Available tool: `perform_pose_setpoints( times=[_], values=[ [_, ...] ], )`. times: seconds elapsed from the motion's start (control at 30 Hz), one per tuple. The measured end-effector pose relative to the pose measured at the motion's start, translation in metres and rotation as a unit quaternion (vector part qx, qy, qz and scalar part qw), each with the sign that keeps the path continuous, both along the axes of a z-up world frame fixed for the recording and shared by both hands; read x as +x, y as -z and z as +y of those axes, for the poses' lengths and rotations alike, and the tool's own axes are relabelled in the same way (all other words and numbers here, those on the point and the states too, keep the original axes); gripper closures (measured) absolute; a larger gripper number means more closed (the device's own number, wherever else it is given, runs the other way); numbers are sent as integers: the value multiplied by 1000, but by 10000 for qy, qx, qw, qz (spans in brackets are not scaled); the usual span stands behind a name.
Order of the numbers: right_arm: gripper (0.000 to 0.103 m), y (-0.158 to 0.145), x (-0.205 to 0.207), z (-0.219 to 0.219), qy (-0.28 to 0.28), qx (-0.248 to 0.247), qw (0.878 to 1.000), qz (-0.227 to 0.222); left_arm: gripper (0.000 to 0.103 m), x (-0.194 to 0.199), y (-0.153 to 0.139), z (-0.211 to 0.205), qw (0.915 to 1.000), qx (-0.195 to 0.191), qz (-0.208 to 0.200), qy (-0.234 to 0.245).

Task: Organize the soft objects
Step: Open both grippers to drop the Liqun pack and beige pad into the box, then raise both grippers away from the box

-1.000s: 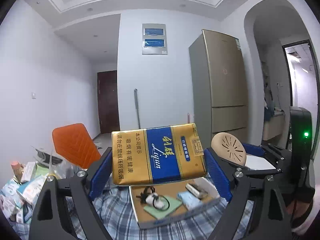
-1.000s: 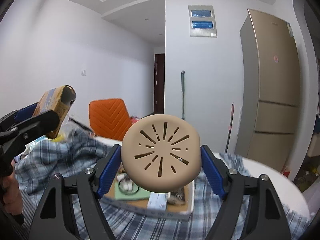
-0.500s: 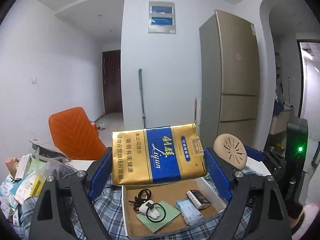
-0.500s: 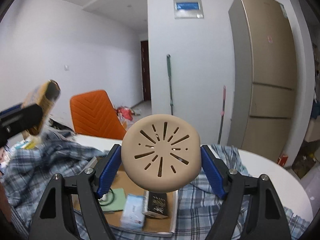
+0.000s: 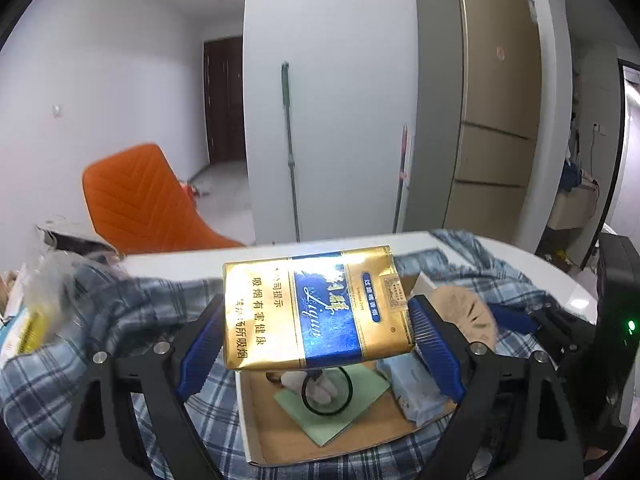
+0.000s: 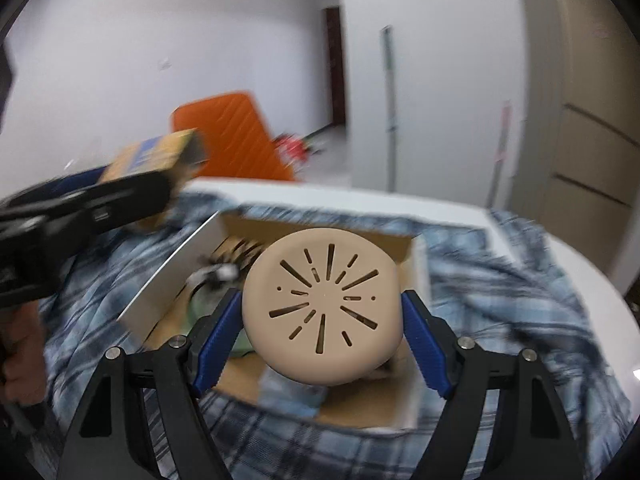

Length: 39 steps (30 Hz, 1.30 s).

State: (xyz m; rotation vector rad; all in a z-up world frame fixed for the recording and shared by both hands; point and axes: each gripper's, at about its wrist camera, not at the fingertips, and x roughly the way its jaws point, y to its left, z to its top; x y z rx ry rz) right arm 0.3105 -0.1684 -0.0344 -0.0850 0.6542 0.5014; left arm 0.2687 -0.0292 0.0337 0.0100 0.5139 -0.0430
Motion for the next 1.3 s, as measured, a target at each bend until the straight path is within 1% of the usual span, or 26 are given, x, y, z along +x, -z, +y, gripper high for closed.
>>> perform_pose_setpoints(
  times=[0.07,0.17,0.23,0.3,0.4,0.47,0.57,0.6,0.67,0.73,0.77,0.87,0.9,0.93,0.97,1.03,1.07,1.1,1.2,1.3],
  values=[
    [26,7,-2,9,-128,-125,9998,42,13,9,9,1,9998,-14,189,32],
    [24,11,-2,13,-182,-146,9997,111,13,17,17,3,9992,-48,384,61],
    [22,15,1,13,-138,-118,9996,224,13,16,23,5,9990,-71,442,36],
    [19,19,3,13,-50,-194,9994,281,13,14,25,4,9991,-46,433,-21],
    [13,16,1,12,80,-335,9994,79,13,14,25,6,9990,-73,434,-96],
    [6,11,-3,9,96,-313,9994,-77,13,12,24,7,9991,-99,394,-97],
    [6,0,-7,3,176,-352,9989,-258,13,11,22,7,9992,-134,365,-51],
    [6,-4,-6,1,281,-421,9982,-320,13,11,22,7,9993,-159,349,-37],
    [6,-9,0,-8,696,-542,9953,-397,13,9,21,7,9993,-227,295,32],
    [6,-10,9,-21,989,-427,9937,-299,12,7,20,8,9993,-306,178,98],
    [6,-10,13,-27,1073,-340,9934,-205,12,6,20,7,9994,-280,168,119],
    [6,-10,19,-43,1243,-105,9922,-31,10,10,27,2,9991,-244,309,183],
    [6,-11,20,-47,1270,-65,9919,-10,9,11,30,2,9989,-235,354,195],
    [6,-12,20,-49,1266,-27,9920,8,3,12,32,1,9990,-204,347,210],
    [6,-13,20,-50,1262,7,9920,16,0,11,33,-1,9993,-148,283,216],
    [6,-15,20,-51,1273,25,9919,-19,0,10,34,-4,9998,89,132,156],
    [6,-16,20,-51,1269,23,9919,-40,0,10,34,-6,9997,149,87,149],
    [6,-16,19,-51,1261,12,9920,-60,0,9,34,-7,9998,150,55,139],
    [6,-20,16,-52,1265,3,9919,-133,0,8,33,-3,9998,-88,74,149],
    [6,-25,14,-53,1275,83,9916,-191,0,7,29,2,9998,-157,48,86]
  ],
)
